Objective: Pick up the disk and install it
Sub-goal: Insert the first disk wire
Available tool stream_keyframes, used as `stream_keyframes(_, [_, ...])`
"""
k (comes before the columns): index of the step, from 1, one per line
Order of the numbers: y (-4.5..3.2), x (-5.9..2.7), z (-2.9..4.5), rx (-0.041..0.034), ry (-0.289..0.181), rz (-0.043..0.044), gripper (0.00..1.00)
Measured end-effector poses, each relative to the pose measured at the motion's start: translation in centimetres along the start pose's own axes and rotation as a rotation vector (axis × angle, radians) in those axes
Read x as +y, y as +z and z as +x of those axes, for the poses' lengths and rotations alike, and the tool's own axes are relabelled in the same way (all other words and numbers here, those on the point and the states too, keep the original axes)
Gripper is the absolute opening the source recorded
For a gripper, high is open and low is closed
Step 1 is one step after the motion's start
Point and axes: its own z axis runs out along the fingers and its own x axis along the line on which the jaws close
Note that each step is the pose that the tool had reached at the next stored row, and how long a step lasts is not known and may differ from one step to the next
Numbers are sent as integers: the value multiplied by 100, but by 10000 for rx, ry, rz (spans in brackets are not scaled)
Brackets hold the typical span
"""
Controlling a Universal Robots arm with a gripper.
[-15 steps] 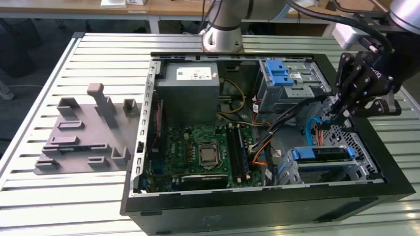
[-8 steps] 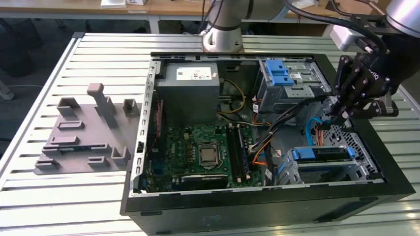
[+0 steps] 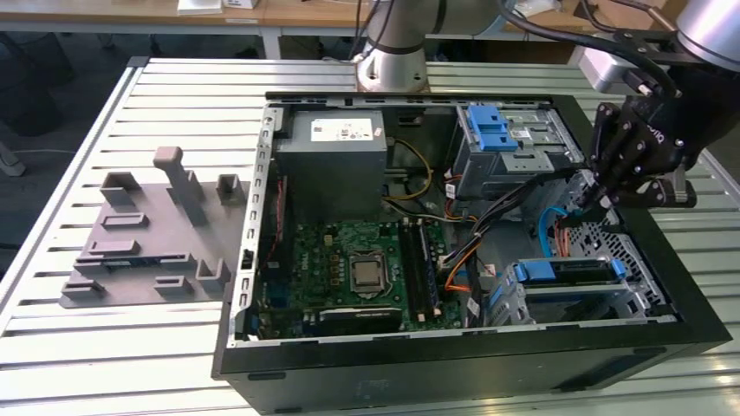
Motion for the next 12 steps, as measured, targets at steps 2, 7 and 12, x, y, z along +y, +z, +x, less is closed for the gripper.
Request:
stream_keyframes(2, [1,-1,13,14,0,1,15])
stream_keyframes(7, [-5,-1,25,93,2,6,15])
stream_keyframes(12, [-25,1,16,317,9,22,23])
